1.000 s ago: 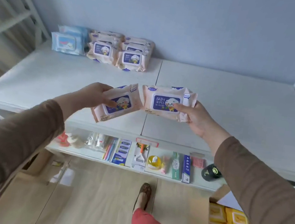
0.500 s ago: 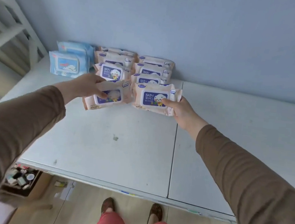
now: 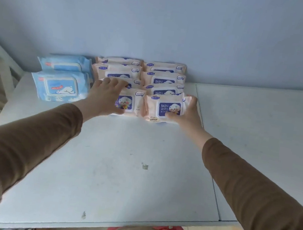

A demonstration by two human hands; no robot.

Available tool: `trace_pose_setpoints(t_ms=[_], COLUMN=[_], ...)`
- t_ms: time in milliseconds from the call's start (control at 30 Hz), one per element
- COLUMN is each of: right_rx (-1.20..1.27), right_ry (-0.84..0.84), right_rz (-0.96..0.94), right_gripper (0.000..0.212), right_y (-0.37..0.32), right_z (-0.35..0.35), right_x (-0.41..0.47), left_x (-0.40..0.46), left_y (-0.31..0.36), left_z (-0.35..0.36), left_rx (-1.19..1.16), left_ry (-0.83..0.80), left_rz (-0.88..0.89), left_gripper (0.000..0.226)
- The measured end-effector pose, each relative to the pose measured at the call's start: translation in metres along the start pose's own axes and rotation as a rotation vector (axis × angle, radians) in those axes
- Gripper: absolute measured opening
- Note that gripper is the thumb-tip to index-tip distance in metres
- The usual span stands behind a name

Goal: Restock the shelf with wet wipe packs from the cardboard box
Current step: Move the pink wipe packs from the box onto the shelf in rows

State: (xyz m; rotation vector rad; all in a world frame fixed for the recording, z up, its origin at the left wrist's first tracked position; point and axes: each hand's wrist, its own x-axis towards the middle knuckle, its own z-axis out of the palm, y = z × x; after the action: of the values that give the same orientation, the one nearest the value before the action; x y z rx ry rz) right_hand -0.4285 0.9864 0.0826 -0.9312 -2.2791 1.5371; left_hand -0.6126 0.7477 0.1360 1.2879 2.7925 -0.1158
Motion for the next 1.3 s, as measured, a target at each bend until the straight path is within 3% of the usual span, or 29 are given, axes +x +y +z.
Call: trace_pose_setpoints(t_ms=[200, 433, 667, 800, 1000, 1300], right_rx=[-0.080, -0.126, -0.309, -0.413, -0.589, -0.626], right_ry=[0.117, 0.132, 0.162, 0.186, 0.236, 0.291], right_rz=[-0.044, -0.026, 0.060, 0.046, -0.141, -0.120], right_gripper=[0.086, 0.088, 0.127, 0.112, 0.066, 0.048], right_y=[-0.004, -0.016, -0.021, -0.015, -0.003, 0.066], right_z=[0.017, 0.026, 0.014, 0.000, -0.049, -0.186], right_x=[-0.002, 0.008, -0.007, -0.024, -0.069, -0.195], left_x=[0.004, 0.005, -0.009, -0.016, -0.022, -0.054], left_y=[-0.002, -0.003, 0.003, 0.033, 0.107, 0.300], left_z=[0.018, 0.020, 0.016, 0.006, -0.008, -0.011], left_rx=[0.093, 0.048, 0.085, -0.016, -0.150, -0.275], left_ry=[0.068, 0.085, 0.188, 0.268, 0.270, 0.179], left_rz=[0.036, -0.017, 0.031, 0.125, 0.228, 0.464], left_gripper=[0.095, 0.094, 0.104, 0.094, 0.070, 0.062])
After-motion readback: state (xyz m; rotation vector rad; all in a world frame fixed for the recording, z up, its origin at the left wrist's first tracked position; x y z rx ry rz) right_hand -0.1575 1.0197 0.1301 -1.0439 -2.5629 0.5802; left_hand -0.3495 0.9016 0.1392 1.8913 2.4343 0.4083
